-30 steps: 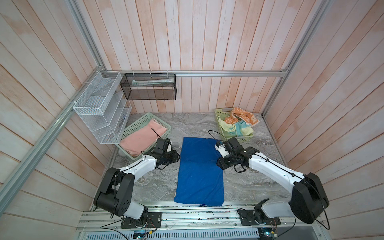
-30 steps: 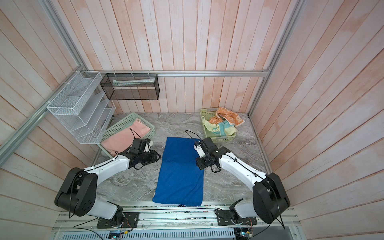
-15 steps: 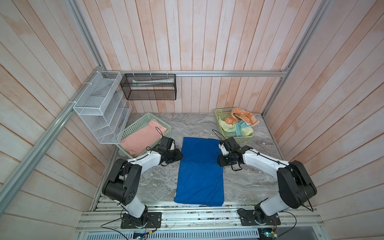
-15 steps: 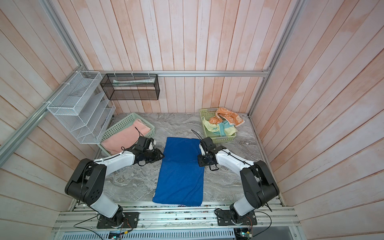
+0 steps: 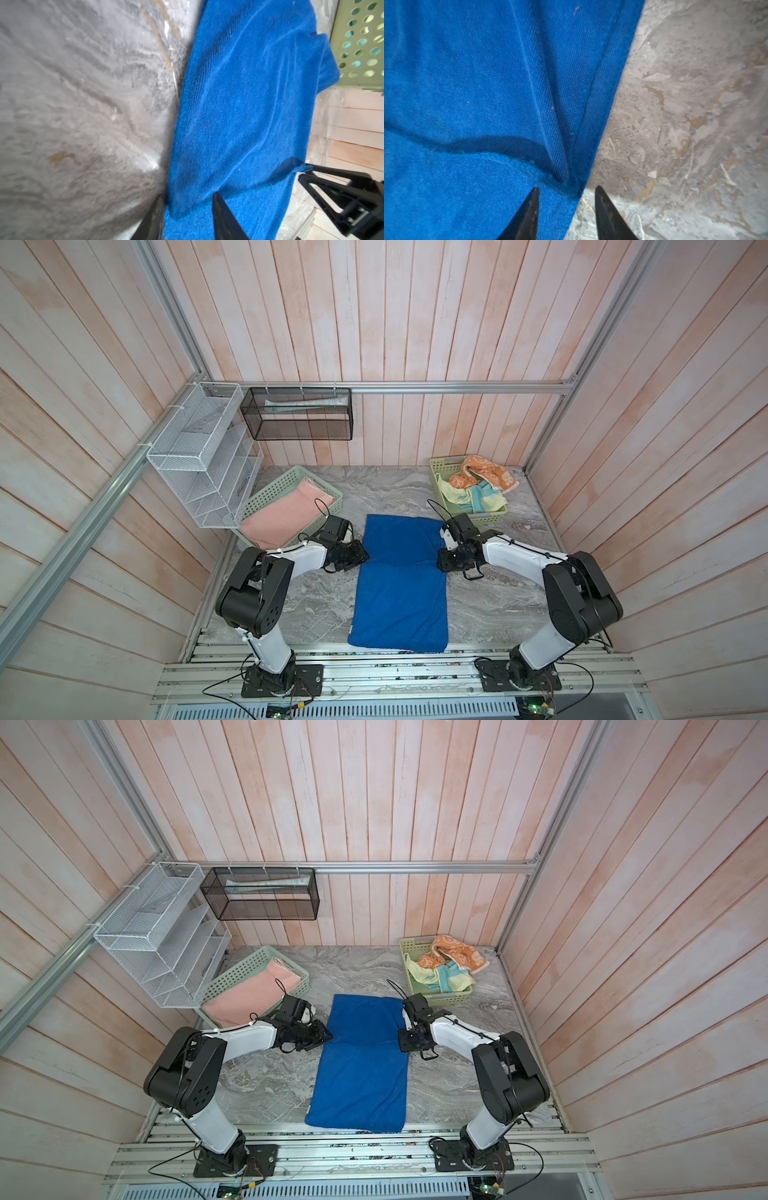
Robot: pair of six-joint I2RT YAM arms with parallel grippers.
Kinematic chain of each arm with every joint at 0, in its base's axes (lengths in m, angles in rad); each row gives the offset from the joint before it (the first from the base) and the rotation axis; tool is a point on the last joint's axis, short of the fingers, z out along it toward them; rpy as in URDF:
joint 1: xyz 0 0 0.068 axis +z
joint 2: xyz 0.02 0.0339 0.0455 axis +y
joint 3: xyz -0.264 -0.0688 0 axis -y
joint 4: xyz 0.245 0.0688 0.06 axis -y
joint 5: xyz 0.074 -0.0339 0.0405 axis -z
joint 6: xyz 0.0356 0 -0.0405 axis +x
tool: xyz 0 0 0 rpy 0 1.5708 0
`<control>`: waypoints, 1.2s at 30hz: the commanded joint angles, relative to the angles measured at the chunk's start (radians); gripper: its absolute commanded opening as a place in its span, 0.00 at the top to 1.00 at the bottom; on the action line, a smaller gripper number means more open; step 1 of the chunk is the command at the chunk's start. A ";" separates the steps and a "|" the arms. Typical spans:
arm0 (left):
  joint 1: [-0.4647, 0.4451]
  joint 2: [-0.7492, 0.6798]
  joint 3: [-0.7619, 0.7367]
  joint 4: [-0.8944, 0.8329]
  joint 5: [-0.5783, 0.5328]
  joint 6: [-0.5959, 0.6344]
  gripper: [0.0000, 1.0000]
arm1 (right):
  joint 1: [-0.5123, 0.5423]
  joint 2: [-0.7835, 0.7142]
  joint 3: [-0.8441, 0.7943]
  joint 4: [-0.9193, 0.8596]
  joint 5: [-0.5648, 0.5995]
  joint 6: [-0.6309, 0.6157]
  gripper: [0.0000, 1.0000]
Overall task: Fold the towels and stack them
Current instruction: 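Fold the far edge toward the robot to the towel's middle with both grippers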
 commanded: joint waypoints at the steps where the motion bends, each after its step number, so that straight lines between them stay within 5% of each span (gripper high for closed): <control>1: -0.003 0.022 0.022 0.018 0.013 -0.006 0.64 | -0.001 0.026 0.041 0.017 -0.033 -0.028 0.56; 5: -0.002 0.012 0.028 0.012 0.010 0.001 0.85 | -0.001 0.045 0.054 0.020 -0.042 -0.052 0.61; 8: 0.000 0.000 0.036 -0.007 -0.006 0.016 1.00 | -0.001 0.053 0.060 0.024 -0.046 -0.068 0.76; 14: 0.045 -0.023 0.029 -0.032 -0.013 0.045 1.00 | -0.001 0.067 0.082 0.049 -0.075 -0.086 1.00; 29: 0.200 -0.042 0.062 -0.115 -0.031 0.145 1.00 | 0.029 0.326 0.367 0.067 -0.113 -0.138 1.00; 33: 0.200 -0.041 0.097 -0.147 -0.039 0.151 0.76 | 0.034 0.329 0.408 0.045 -0.100 -0.160 1.00; 36: 0.201 -0.027 0.115 -0.154 -0.023 0.143 0.72 | 0.033 0.338 0.414 0.034 -0.090 -0.170 1.00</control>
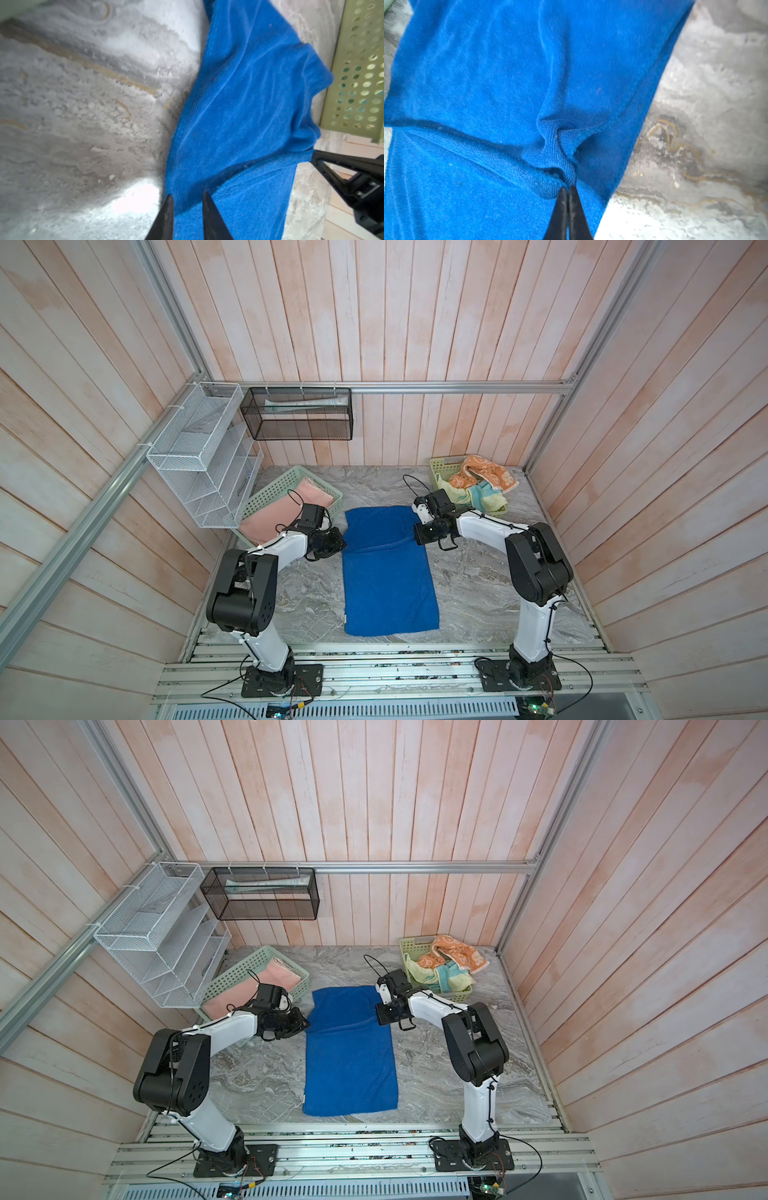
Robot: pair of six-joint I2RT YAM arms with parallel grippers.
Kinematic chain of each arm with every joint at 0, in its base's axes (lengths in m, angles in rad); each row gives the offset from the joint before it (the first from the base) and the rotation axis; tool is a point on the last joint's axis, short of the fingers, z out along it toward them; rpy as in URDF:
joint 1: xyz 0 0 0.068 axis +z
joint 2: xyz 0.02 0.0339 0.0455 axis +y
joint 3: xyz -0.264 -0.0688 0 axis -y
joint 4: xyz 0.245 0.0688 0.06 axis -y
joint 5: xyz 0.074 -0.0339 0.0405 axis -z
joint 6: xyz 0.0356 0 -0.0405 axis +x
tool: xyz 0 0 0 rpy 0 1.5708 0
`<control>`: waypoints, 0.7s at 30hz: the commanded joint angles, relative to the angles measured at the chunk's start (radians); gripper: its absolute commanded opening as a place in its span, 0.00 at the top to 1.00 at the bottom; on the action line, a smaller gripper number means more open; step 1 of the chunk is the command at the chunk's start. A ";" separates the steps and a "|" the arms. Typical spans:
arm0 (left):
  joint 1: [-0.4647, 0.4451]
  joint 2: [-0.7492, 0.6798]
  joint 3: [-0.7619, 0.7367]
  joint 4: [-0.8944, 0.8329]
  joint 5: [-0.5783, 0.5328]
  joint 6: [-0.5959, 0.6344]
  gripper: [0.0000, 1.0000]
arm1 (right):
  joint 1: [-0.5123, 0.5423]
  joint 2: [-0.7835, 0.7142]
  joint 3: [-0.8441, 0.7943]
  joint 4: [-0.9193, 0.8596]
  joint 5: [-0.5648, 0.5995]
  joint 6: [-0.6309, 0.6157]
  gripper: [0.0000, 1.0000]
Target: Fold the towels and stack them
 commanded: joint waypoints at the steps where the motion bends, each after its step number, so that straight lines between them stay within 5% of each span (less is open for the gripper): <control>1: 0.003 0.002 0.030 -0.027 0.002 0.007 0.72 | 0.002 0.020 0.017 -0.049 0.022 -0.030 1.00; 8: 0.002 0.012 0.030 -0.040 -0.020 -0.015 0.61 | 0.001 0.026 0.001 -0.045 0.013 -0.033 1.00; 21: 0.002 0.059 0.011 0.005 0.034 -0.053 0.61 | 0.002 0.032 -0.005 -0.039 -0.002 -0.036 1.00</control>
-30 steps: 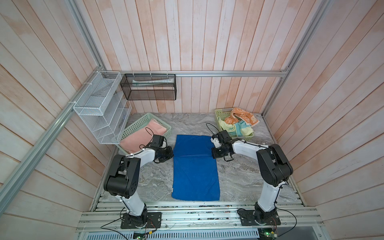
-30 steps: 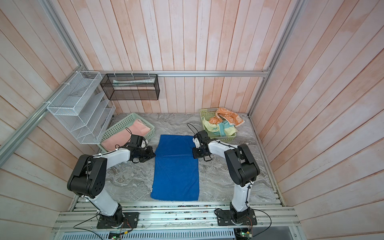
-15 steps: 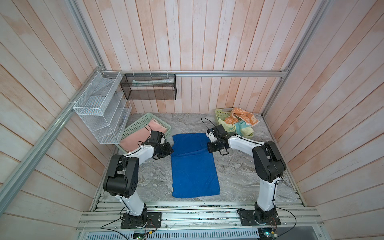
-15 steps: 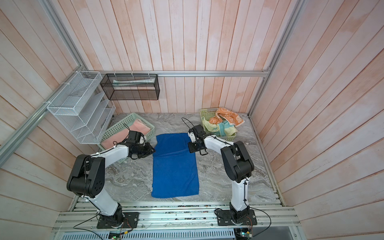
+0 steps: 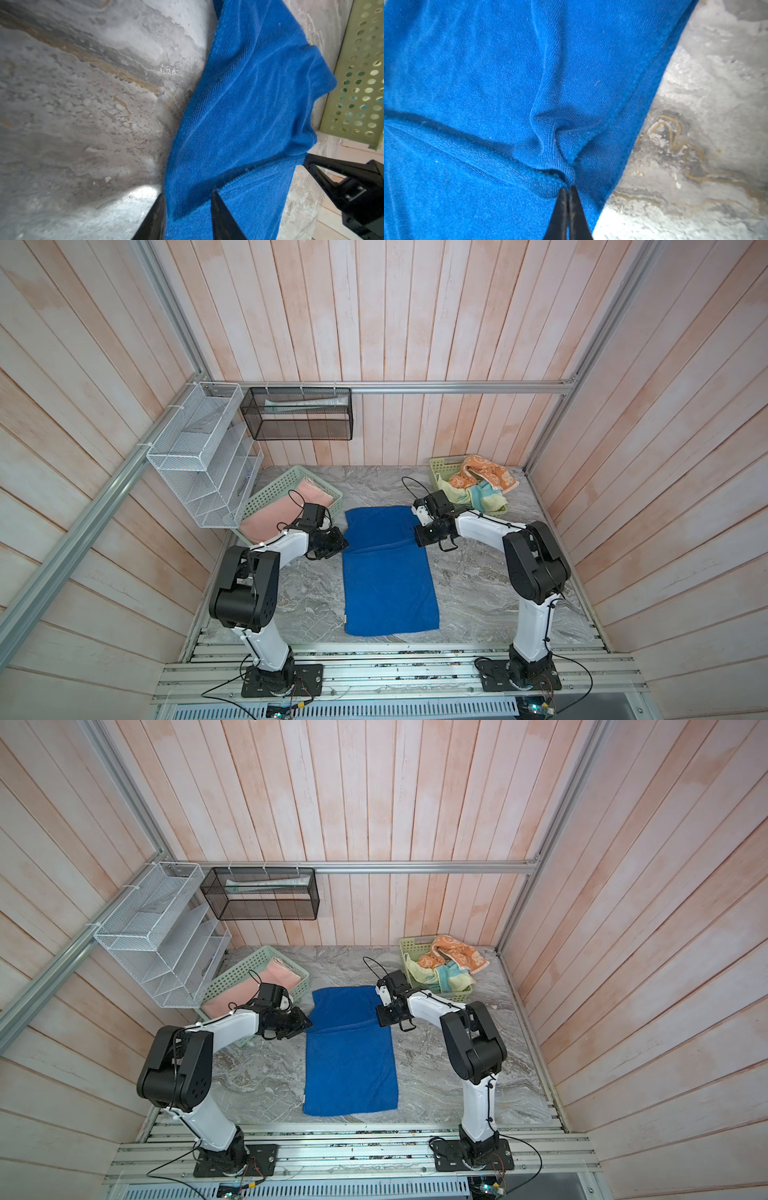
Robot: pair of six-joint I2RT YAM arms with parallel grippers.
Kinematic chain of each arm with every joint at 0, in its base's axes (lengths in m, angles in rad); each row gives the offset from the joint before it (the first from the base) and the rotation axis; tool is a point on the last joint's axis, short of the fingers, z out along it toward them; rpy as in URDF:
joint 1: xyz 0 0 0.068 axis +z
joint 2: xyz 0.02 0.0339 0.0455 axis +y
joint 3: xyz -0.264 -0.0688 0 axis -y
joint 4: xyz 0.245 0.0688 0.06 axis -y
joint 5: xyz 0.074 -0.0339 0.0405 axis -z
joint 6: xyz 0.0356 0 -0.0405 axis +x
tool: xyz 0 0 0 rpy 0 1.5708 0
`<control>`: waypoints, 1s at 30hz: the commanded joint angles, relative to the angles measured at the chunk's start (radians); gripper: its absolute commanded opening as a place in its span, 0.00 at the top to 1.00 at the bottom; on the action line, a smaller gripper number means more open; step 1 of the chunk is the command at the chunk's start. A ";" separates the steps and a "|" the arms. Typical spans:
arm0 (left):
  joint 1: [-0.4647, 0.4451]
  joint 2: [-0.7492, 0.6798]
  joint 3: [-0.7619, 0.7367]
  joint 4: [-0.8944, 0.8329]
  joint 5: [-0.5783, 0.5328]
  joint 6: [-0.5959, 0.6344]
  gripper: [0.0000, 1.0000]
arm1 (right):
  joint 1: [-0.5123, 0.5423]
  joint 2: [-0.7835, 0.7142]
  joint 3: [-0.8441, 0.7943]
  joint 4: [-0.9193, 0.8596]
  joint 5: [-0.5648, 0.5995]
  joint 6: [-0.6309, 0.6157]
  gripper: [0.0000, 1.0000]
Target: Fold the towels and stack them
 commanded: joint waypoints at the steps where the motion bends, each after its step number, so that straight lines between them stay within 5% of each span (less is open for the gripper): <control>1: 0.001 0.033 -0.001 0.022 0.020 -0.010 0.61 | 0.002 0.013 -0.007 -0.020 -0.007 -0.014 1.00; 7: 0.002 0.038 0.000 0.039 0.035 -0.018 0.66 | 0.002 0.008 -0.008 -0.023 -0.004 -0.017 1.00; 15: 0.002 0.022 0.035 0.014 0.043 -0.008 1.00 | 0.001 -0.001 0.024 -0.052 0.022 -0.035 1.00; 30: 0.014 -0.010 0.366 -0.167 0.020 0.068 1.00 | -0.073 0.031 0.448 -0.269 0.094 -0.111 1.00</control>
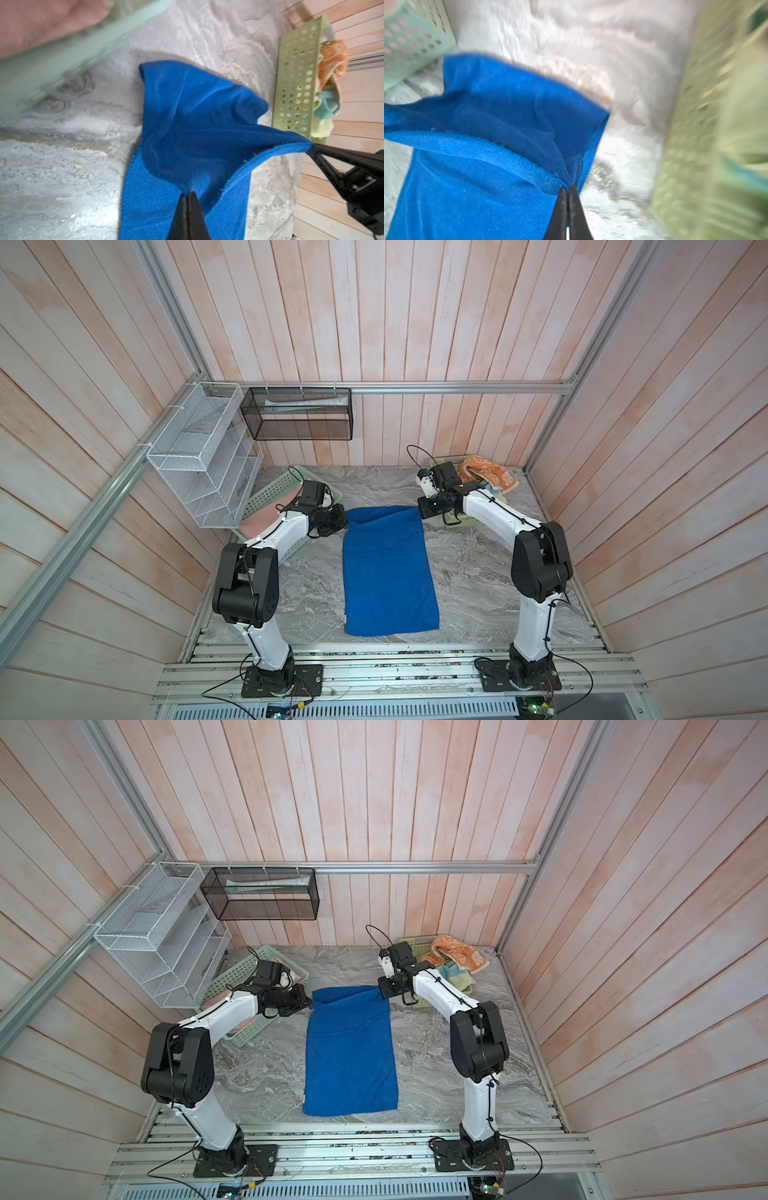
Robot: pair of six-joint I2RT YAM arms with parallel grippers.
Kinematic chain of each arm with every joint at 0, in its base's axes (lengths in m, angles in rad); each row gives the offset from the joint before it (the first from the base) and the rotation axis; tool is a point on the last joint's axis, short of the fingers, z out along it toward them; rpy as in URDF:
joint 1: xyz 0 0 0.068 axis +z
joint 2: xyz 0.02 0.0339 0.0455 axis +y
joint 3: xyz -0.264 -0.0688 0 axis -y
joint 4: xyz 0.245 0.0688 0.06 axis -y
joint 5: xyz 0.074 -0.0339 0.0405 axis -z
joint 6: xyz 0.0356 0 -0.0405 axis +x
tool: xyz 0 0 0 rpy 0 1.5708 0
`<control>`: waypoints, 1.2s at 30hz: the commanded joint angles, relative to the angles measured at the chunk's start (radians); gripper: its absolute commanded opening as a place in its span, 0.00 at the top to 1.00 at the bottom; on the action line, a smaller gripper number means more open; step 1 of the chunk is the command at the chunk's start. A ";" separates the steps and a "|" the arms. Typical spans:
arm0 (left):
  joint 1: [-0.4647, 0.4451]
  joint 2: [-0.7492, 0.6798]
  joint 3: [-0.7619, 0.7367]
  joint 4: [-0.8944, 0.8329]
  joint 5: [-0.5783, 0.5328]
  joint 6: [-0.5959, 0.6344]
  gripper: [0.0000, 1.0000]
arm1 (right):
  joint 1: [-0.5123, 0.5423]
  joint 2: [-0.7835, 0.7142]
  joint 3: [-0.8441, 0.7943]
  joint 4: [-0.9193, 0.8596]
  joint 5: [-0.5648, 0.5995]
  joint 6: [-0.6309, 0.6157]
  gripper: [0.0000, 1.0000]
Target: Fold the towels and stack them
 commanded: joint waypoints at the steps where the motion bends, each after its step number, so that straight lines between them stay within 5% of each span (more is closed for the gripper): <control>1: 0.014 -0.040 0.101 -0.066 -0.021 0.046 1.00 | -0.019 0.026 0.120 -0.101 0.030 -0.030 1.00; 6: 0.019 -0.073 0.188 -0.110 -0.046 0.067 1.00 | -0.021 0.011 0.208 -0.153 0.041 -0.039 1.00; 12: 0.019 -0.166 0.107 -0.096 -0.028 0.060 1.00 | -0.019 -0.054 0.160 -0.182 0.043 -0.029 1.00; 23: -0.008 -0.325 -0.330 0.080 0.030 -0.033 1.00 | -0.002 -0.278 -0.387 0.033 -0.004 0.066 1.00; 36: 0.076 0.034 0.330 -0.043 -0.019 0.092 1.00 | -0.066 -0.057 0.122 0.051 0.094 0.024 1.00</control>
